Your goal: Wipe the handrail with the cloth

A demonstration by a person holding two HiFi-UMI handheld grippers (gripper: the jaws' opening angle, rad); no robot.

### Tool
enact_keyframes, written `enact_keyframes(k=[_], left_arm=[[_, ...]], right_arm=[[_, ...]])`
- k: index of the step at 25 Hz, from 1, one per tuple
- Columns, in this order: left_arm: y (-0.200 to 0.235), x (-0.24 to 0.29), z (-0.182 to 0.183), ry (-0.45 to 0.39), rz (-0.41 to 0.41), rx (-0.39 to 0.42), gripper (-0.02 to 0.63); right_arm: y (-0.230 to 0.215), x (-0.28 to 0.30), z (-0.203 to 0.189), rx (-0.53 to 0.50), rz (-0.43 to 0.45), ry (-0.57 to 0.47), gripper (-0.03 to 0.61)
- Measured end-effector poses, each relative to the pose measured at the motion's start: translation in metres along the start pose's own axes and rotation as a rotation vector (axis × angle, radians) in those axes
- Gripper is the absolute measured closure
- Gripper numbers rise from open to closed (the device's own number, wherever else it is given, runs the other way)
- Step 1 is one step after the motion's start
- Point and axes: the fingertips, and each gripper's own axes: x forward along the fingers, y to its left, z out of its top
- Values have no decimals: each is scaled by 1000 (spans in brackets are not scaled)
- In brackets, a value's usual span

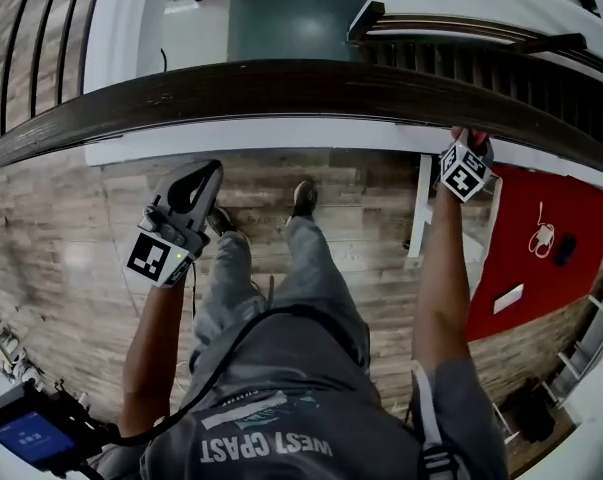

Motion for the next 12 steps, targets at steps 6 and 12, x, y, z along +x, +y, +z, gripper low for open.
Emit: enact_keyframes(k=[6, 12], left_arm=[[-29, 57, -13, 71, -32, 11, 614], [-31, 61, -8, 65, -30, 17, 614]], right_arm=[[74, 16, 26, -57, 334, -159, 514], [-35, 3, -16, 140, 53, -41, 514]])
